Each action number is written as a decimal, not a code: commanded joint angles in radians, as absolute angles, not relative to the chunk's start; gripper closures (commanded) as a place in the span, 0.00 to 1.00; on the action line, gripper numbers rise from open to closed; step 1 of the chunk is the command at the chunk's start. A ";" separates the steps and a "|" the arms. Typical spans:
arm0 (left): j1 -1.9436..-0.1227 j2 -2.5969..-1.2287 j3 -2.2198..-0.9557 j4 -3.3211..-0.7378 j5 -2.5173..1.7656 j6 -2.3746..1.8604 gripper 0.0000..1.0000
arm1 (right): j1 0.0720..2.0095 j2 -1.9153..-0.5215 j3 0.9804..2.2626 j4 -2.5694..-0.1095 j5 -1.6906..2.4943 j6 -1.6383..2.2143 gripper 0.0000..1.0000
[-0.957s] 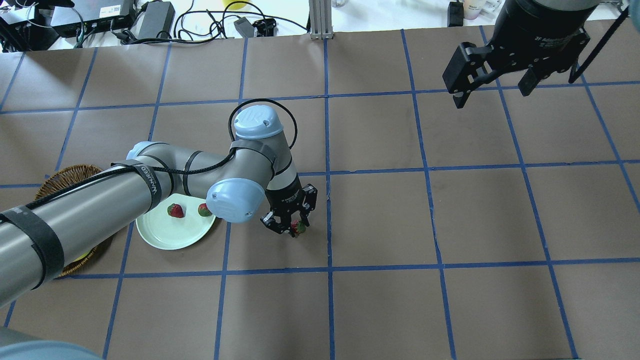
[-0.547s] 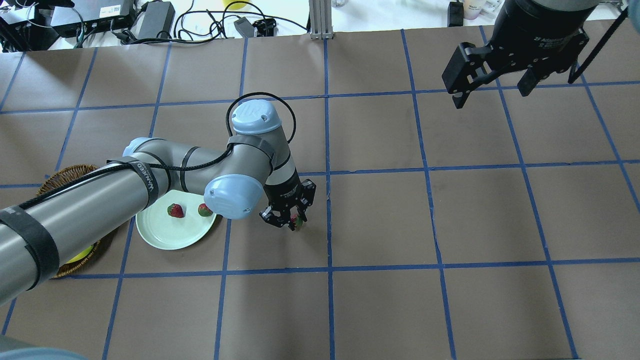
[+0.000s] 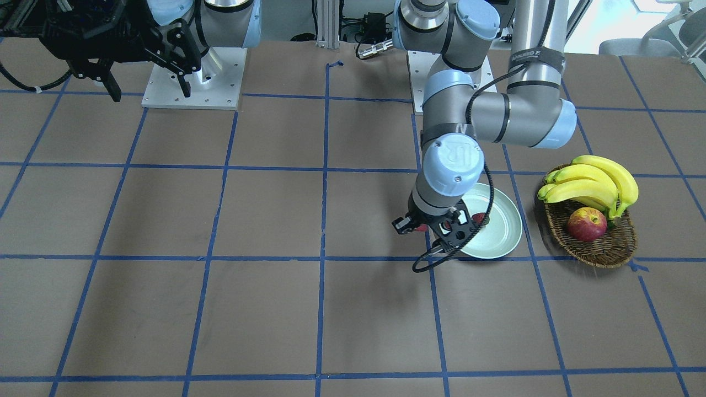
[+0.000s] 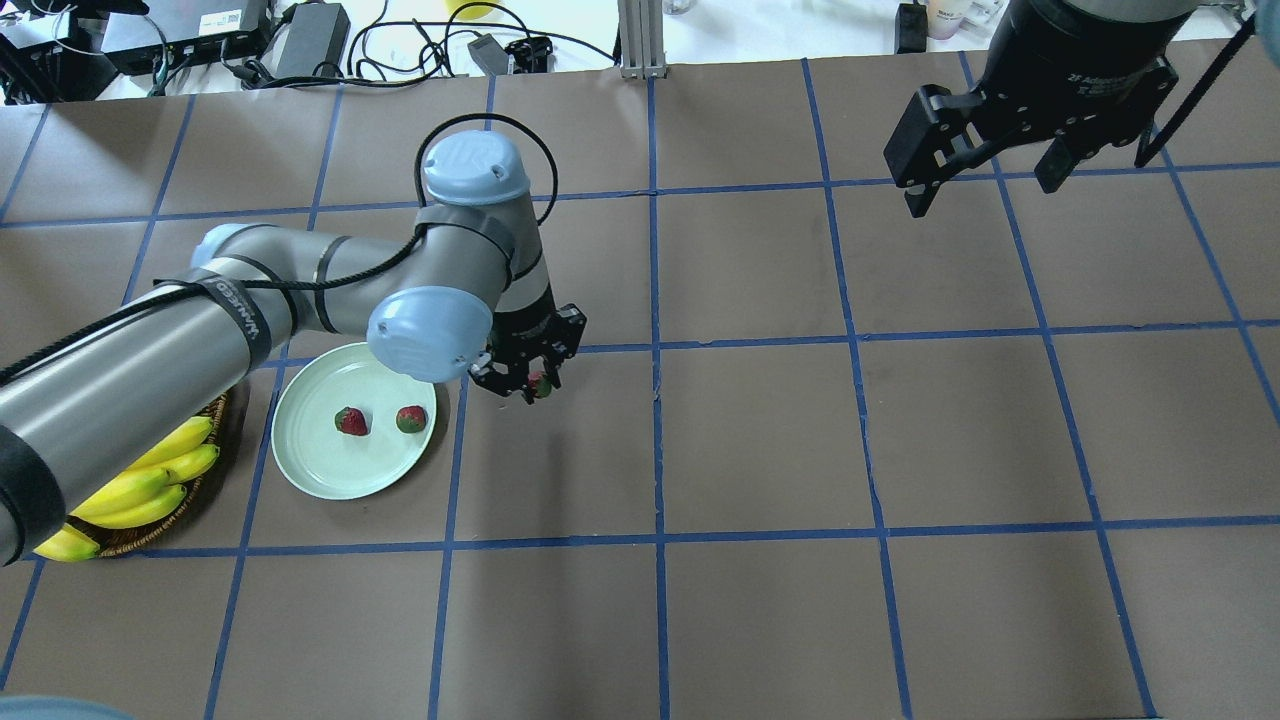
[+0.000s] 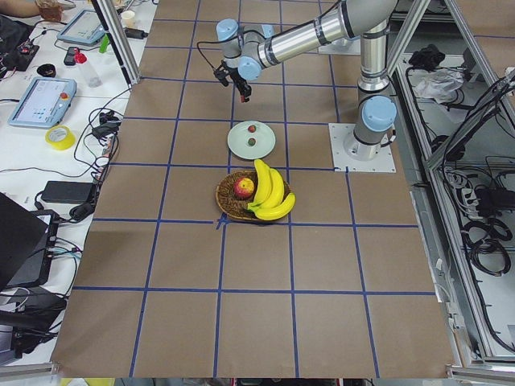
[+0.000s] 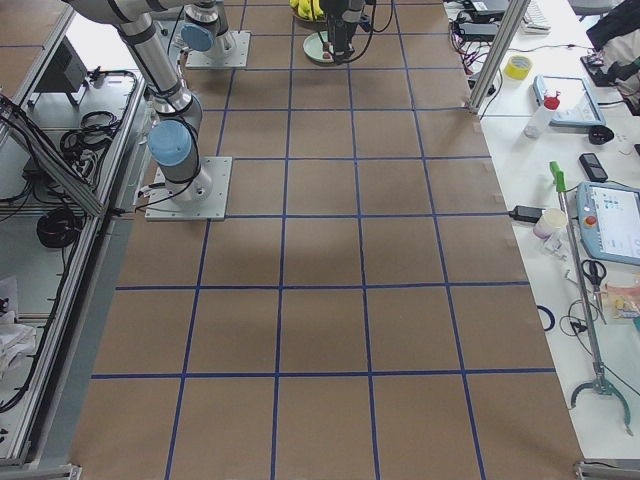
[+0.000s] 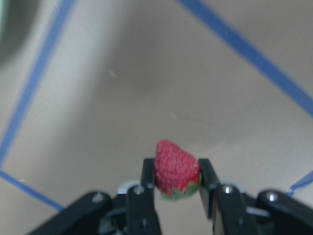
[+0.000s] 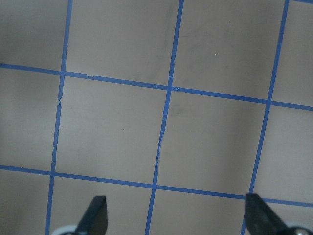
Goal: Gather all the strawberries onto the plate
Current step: 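Carry it onto the plate and open the left gripper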
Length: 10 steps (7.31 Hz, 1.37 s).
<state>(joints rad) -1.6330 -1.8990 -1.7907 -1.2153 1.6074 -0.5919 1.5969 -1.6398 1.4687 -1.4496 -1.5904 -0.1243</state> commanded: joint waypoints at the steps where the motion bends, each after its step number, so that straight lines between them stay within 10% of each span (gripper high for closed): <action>1: -1.499 -1.881 -1.801 -1.241 1.608 -0.389 1.00 | 1.597 -1.640 1.470 -1.450 -1.591 -0.126 0.00; 5: -1.419 -1.907 -1.876 -1.238 1.661 -0.246 1.00 | 1.597 -1.640 1.468 -1.450 -1.589 -0.124 0.00; 6: -1.419 -1.907 -1.876 -1.236 1.661 -0.241 0.63 | 1.597 -1.640 1.468 -1.450 -1.589 -0.124 0.00; 7: -1.419 -1.899 -1.870 -1.236 1.660 -0.241 0.01 | 1.597 -1.641 1.470 -1.450 -1.589 -0.124 0.00; 10: -1.442 -1.833 -1.740 -1.271 1.651 -0.239 0.00 | 1.597 -1.640 1.470 -1.450 -1.589 -0.126 0.00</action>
<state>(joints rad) -1.4275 -1.8614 -1.8062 -1.2464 1.6546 -0.2391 1.5969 -1.6407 1.4694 -1.4500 -1.5892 -0.1246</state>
